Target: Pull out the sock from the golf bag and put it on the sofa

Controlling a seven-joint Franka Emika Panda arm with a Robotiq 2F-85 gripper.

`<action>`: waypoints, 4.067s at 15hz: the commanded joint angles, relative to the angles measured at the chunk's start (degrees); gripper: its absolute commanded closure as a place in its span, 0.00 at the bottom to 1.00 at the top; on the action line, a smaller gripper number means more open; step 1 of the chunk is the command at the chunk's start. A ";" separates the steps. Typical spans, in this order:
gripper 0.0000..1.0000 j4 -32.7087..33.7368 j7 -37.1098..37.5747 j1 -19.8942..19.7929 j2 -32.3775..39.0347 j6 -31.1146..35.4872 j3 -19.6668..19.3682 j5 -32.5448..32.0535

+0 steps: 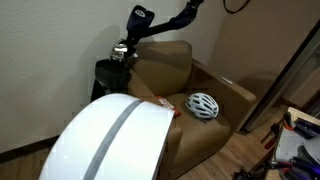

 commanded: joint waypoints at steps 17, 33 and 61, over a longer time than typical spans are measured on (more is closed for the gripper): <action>0.92 1.25 -15.65 -8.16 16.59 1.19 8.25 15.66; 0.92 15.41 -16.35 -7.43 35.27 1.53 7.81 13.58; 0.22 53.91 -18.82 -5.17 68.22 -10.69 7.75 14.07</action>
